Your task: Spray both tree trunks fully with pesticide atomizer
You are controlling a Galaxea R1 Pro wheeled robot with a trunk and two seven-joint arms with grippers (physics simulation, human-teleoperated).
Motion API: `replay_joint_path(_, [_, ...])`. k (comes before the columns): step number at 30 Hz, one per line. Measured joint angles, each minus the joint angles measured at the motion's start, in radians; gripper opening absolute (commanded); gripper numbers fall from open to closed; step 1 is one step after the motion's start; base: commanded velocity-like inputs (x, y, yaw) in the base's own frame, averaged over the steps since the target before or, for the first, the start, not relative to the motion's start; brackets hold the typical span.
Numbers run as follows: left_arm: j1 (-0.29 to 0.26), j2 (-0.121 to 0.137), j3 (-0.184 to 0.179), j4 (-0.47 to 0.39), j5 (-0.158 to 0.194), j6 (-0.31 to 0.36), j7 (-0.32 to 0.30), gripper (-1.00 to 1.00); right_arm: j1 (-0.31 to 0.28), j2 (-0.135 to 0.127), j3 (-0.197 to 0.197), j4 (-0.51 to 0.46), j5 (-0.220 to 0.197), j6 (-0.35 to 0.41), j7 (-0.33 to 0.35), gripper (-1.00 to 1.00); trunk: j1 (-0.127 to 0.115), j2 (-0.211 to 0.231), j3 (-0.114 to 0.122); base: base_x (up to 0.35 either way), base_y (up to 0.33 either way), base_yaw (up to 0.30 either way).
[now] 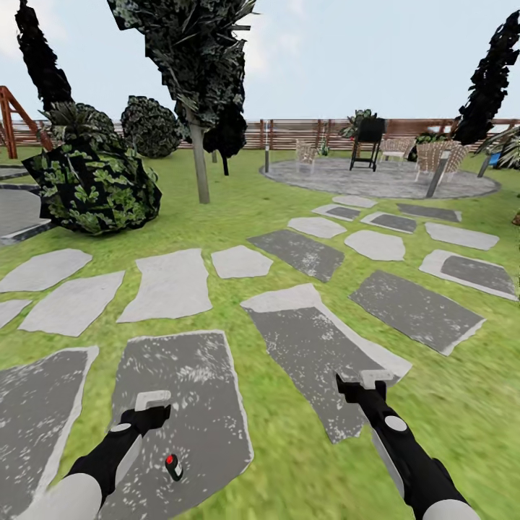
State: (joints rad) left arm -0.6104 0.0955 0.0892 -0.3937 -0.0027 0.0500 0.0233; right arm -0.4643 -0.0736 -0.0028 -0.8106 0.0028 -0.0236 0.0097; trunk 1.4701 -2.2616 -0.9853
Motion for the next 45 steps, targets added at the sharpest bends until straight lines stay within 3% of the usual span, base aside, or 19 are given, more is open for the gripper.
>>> replay_joint_path(11, [0.0, 0.0, -0.001, 0.0, 0.001, 0.0, -0.004, 1.0, 0.0, 0.0, 0.001, 0.0, 0.0, 0.0, 0.0, 1.0, 0.0, 0.0, -0.017, -0.077, -0.256, 0.0])
replay_joint_path(24, [0.0, 0.002, -0.002, -0.002, 0.002, -0.001, -0.006, 1.0, 0.0, 0.0, 0.001, -0.001, 0.0, 0.0, 0.0, 1.0, 0.0, 0.0, -0.038, -0.002, -0.03, 0.0])
replay_joint_path(45, [0.006, 0.012, -0.002, -0.001, -0.004, -0.132, -0.007, 1.0, 0.0, 0.0, 0.0, -0.001, -0.001, 0.001, 0.0, 1.0, 0.08, -0.147, -0.137, 0.0, 0.0, 0.0])
